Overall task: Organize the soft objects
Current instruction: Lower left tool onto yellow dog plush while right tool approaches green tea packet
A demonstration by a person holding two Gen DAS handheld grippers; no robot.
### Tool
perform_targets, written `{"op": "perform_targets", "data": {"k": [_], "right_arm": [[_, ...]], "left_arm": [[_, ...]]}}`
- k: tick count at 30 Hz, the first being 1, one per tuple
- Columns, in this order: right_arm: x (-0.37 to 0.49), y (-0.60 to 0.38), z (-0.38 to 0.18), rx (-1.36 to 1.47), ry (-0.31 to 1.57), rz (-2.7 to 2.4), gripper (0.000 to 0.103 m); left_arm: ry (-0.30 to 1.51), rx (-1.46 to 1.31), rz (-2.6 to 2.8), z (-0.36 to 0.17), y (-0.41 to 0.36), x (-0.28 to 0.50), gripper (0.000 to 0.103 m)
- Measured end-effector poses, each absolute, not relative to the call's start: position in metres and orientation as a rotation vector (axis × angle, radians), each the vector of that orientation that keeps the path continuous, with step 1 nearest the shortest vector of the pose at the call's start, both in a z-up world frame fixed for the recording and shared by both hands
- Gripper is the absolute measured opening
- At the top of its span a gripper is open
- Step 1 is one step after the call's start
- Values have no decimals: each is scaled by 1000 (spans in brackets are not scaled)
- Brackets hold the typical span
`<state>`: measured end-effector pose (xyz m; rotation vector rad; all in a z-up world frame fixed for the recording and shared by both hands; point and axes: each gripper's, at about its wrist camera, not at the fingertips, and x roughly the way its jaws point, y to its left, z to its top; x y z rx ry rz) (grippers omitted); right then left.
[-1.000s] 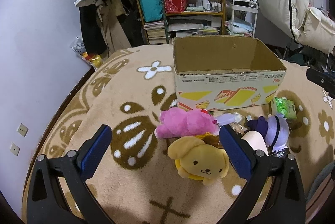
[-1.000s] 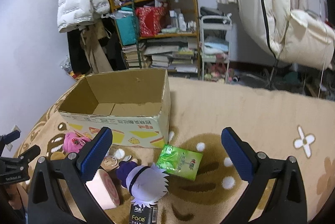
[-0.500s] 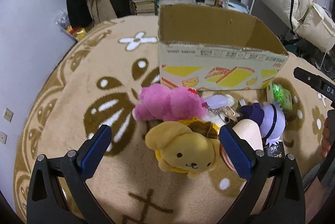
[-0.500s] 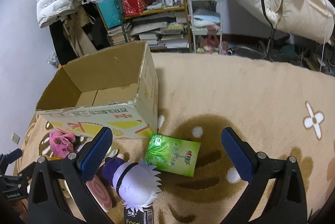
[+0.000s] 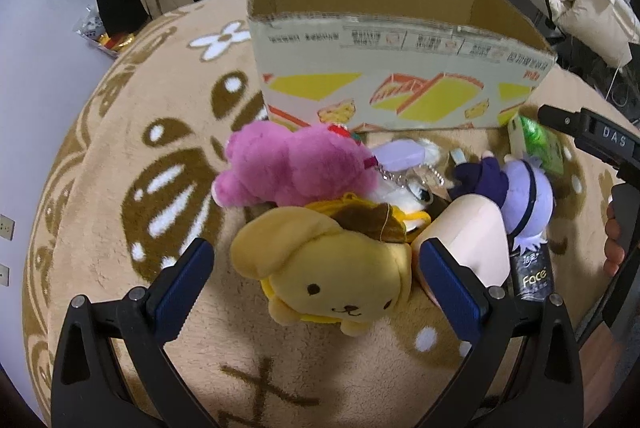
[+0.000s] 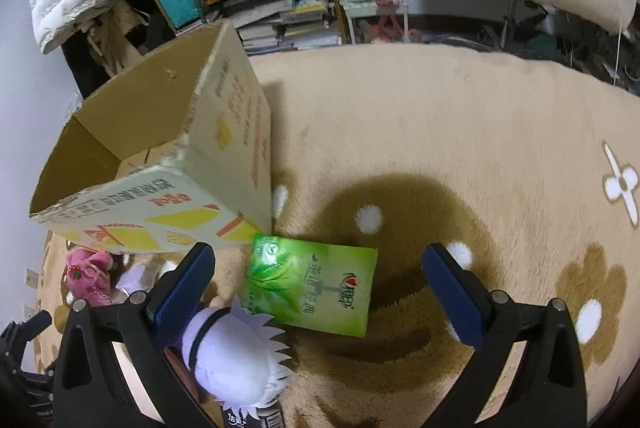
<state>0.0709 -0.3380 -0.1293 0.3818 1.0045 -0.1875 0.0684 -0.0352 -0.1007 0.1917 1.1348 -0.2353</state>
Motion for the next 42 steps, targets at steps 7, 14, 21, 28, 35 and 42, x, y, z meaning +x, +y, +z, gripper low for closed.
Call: {"op": "perform_targets", "data": {"k": [7,14,21,28,35,42], "right_arm": [[74,-348,-144,433,1058,-210,103],[79,-347,-152,431,1093,-196,103],[80,-341,-155,411,1124,-182,103],[79,-333,-156,372,1139,-162,98],[75,-328,-155,382,1140,-115,82],[75,-328,-152,397,1130,-114,82]], "left_arm": [[1213,218,-231,-121,-42,74,101],[1247,225,-237,-131,-48,74,102],[1259,207,-234,-134,-46,78,101],[1276,189,-250,-139,-43,81,95],[1291,137,-294,-144,-39,85,79],[1285,125,-303,-143,-40,83,75]]}}
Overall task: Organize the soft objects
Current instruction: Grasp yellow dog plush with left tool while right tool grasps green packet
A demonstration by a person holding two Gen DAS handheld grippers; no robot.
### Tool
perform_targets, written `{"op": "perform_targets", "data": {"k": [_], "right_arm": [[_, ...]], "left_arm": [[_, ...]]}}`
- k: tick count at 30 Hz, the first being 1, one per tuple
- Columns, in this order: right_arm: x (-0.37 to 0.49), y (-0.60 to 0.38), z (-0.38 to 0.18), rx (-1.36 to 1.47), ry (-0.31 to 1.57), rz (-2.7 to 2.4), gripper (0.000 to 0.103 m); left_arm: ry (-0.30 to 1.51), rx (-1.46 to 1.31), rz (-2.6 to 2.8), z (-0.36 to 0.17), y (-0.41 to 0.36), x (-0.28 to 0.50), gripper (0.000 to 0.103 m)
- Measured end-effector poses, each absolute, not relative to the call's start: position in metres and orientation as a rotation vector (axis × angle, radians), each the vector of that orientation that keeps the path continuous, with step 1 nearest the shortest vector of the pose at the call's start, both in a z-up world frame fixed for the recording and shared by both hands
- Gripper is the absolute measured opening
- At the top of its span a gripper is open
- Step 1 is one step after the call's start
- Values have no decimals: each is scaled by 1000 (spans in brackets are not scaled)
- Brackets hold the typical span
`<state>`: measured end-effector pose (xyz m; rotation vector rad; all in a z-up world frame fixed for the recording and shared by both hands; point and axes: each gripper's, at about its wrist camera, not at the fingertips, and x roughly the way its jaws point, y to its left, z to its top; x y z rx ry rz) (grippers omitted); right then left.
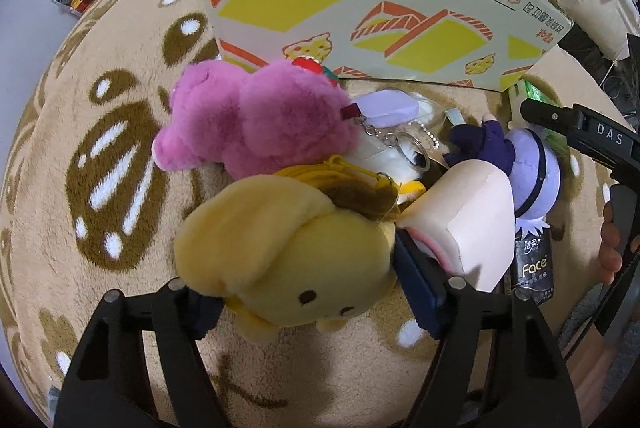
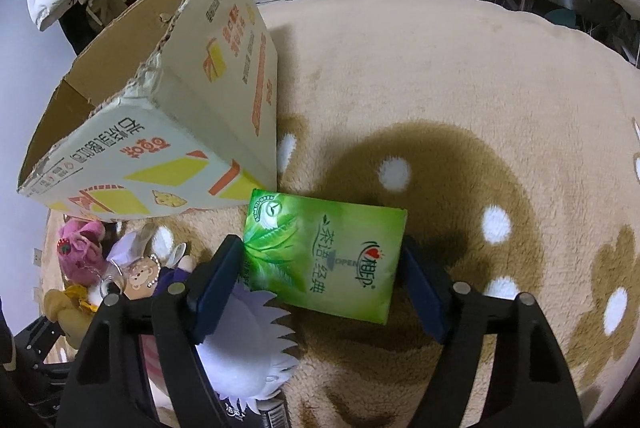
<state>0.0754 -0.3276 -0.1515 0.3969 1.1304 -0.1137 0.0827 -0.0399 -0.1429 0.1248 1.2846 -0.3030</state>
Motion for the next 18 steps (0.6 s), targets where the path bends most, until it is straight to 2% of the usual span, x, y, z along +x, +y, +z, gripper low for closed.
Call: {"op": "perform_targets", "data": {"k": [13,18], "right_arm": [[60,-313,-122,355,1036,-62,81],[51,-300,-101,305,973,-16,81]], "left_arm": [[1243,113,-270,-129,-29,72,71],[1174,102,-257,-112,-24,61,69]]}}
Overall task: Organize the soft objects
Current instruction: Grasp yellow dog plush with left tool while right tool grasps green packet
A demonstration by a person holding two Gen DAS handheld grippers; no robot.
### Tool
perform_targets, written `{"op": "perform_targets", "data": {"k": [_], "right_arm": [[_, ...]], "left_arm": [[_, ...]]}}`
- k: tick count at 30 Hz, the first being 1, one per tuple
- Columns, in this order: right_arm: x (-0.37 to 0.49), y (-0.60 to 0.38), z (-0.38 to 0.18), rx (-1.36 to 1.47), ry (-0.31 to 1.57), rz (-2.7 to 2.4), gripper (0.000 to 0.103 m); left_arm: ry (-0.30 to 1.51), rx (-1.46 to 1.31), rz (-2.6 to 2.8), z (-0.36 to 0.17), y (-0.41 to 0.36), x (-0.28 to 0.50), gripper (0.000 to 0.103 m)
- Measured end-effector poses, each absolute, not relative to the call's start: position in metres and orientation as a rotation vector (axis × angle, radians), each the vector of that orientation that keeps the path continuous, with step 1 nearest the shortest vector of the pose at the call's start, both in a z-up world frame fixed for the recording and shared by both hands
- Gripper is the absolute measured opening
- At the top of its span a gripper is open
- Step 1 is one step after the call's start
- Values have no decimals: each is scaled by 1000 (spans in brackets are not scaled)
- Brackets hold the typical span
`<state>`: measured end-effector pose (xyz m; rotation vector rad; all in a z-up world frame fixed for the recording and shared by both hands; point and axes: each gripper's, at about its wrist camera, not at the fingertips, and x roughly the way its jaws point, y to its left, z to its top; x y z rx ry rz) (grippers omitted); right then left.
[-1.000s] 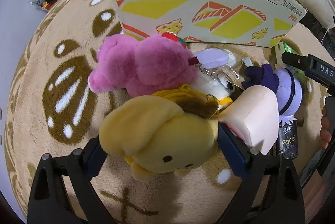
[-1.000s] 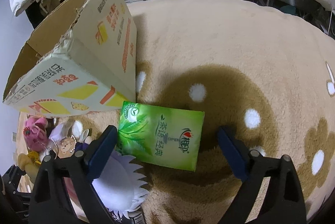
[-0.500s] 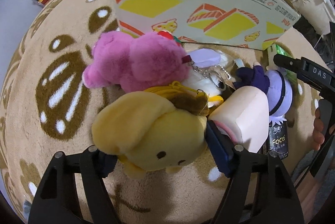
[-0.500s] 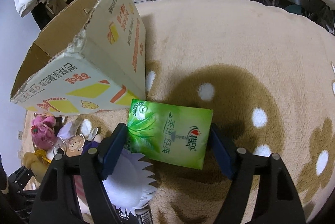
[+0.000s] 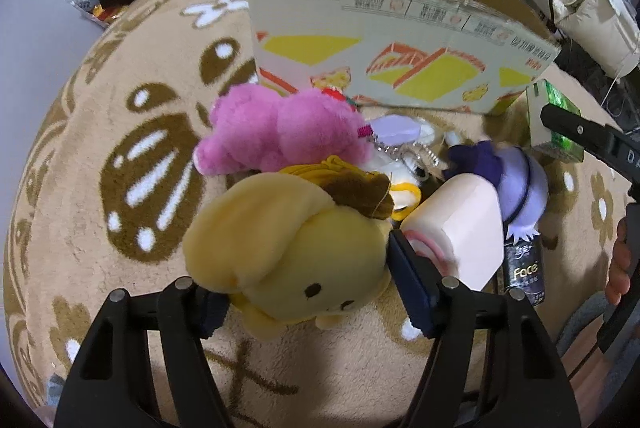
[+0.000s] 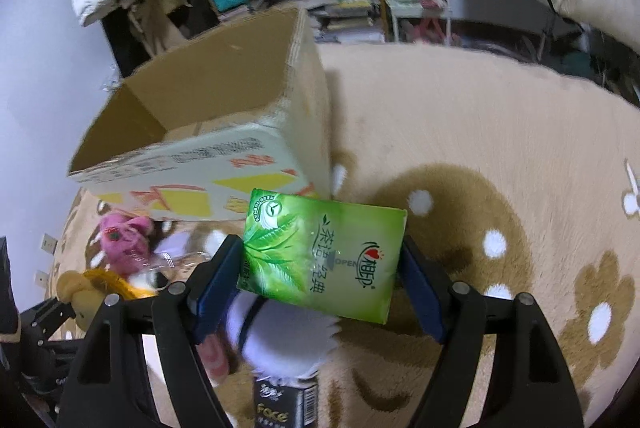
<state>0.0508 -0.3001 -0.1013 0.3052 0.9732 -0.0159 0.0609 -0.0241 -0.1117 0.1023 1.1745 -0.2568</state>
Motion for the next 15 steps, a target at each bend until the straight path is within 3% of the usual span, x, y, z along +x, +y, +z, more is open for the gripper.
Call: {"op": "perform_targets", "data": {"k": [15], "right_arm": [[18,-259,-42,128,725,86,81]], "left_arm": [[870,79,-229,-52,-11,31,69]]}}
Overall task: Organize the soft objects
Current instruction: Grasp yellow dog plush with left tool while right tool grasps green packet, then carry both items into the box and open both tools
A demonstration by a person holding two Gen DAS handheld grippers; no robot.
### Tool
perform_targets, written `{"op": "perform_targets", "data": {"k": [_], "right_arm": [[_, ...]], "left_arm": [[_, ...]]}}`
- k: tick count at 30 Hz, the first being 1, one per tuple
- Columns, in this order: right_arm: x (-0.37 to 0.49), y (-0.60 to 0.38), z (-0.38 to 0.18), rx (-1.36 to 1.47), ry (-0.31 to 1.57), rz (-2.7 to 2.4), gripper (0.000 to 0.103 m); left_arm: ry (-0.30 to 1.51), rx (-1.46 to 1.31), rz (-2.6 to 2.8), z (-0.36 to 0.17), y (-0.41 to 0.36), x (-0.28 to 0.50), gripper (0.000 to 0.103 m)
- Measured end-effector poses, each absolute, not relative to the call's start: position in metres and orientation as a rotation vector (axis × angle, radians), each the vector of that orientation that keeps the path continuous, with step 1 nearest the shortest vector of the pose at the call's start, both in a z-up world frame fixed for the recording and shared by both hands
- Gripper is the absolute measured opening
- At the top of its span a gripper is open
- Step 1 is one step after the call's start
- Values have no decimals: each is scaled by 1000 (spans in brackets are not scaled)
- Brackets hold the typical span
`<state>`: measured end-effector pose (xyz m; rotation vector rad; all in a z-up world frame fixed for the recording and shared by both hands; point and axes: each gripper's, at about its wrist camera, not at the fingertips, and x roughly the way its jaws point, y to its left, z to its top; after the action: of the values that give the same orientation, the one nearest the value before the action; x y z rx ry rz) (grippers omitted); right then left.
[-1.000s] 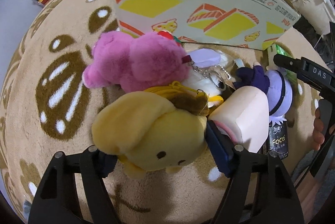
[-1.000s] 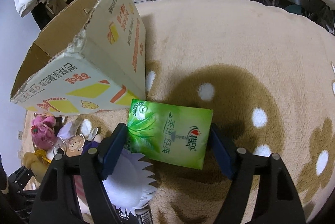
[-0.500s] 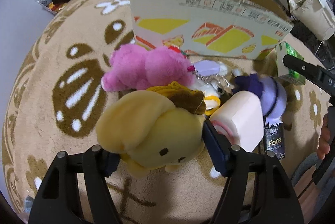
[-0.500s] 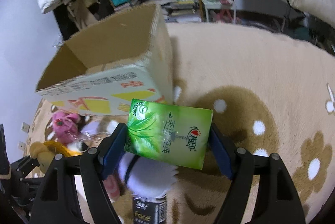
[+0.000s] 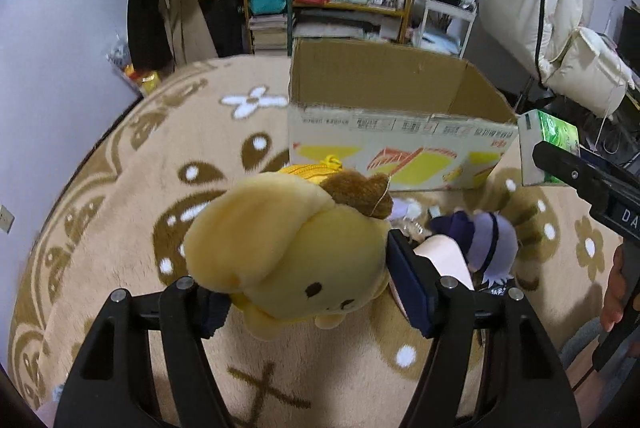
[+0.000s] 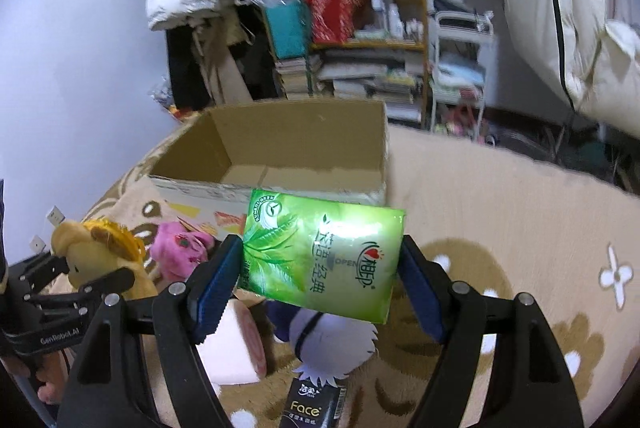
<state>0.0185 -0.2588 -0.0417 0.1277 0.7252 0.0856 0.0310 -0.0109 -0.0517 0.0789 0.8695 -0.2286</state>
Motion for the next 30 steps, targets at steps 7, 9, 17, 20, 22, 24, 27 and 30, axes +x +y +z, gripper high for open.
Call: {"op": "perform_targets", "data": {"k": [7,9,17,20,22,24,27,30], "right_arm": [[13,-254,-32,114,679,83,81],[13,-255,-30,112,661,76,81],[16,-259,-16,112,586,47,81],[24,-258,-10,102,571,38,81],[30,-257,-7,90,575,40,81],[36,-255,-4,74,571,45,81],[43,-254,0,73,565,56,81],[52,-256,-1,87,567,75,81]], "left_arm": [[844,70,-236,-48,-12,27,69],[810,64,-234,-42,-10,27,69],[658,26,-265,-9,-9,37,69],[617,37,-274,1,-13,44,69],[611,33,-285,7,-16,51,69],[596,34,-288,13,-18,59,69],[576,53,-281,18,-23,70,69],[572,72,-281,19,-29,82,69]]}}
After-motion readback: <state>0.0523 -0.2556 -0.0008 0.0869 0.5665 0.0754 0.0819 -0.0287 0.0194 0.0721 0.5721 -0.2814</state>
